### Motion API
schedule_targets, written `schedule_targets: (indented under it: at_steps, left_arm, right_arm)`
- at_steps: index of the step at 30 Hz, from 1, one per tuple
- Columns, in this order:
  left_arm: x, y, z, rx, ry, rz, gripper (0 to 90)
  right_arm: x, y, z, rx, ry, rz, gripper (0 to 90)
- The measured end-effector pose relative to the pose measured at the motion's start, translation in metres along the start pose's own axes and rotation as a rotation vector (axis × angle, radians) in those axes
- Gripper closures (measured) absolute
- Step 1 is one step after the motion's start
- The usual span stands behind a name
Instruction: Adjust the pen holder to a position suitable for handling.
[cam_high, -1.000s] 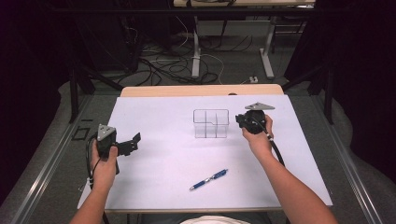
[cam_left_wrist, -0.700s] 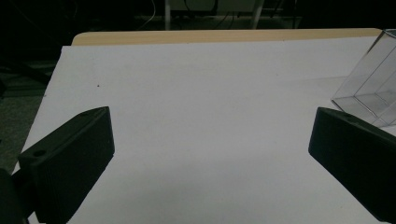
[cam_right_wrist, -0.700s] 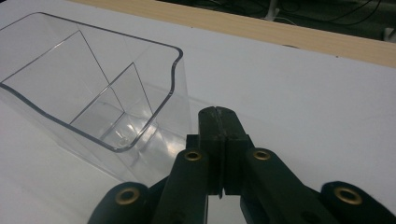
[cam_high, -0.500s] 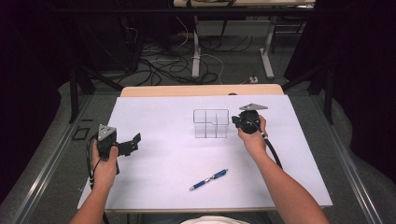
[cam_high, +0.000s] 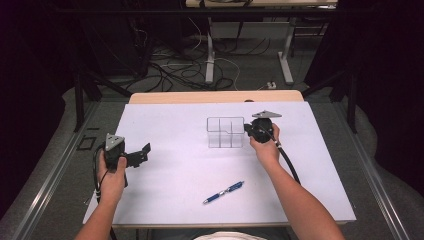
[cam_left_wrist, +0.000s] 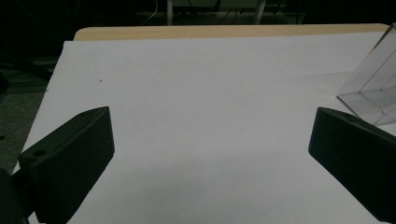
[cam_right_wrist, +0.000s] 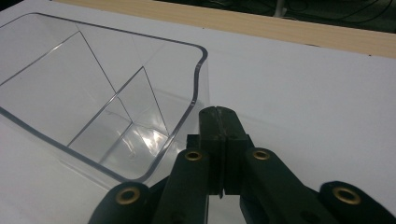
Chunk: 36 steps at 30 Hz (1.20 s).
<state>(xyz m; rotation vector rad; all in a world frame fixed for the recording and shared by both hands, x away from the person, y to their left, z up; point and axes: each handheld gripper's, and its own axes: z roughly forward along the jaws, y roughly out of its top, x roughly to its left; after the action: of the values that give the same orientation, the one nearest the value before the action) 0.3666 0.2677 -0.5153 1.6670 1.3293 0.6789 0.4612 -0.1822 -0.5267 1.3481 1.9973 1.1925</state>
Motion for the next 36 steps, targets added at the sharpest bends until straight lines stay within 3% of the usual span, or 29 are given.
schedule_targets:
  at_steps: [11, 21, 24, 36]
  left_arm:
    - [0.000, 0.000, 0.001, 0.000, 0.001, 0.001, 0.0]
    - [0.000, 0.000, -0.001, 0.002, 0.002, -0.006, 0.0]
    - [0.000, 0.000, -0.001, 0.002, 0.002, -0.006, 0.0]
    - [0.000, 0.000, -0.001, 0.004, -0.002, -0.001, 0.0]
  right_arm:
    - [0.010, 0.001, 0.006, -0.008, 0.014, -0.007, 90.0]
    - [0.025, 0.000, 0.008, 0.022, 0.026, 0.032, 90.0]
    - [0.028, 0.000, 0.007, 0.039, 0.026, 0.064, 90.0]
    - [0.030, -0.002, 0.004, 0.064, 0.034, 0.084, 90.0]
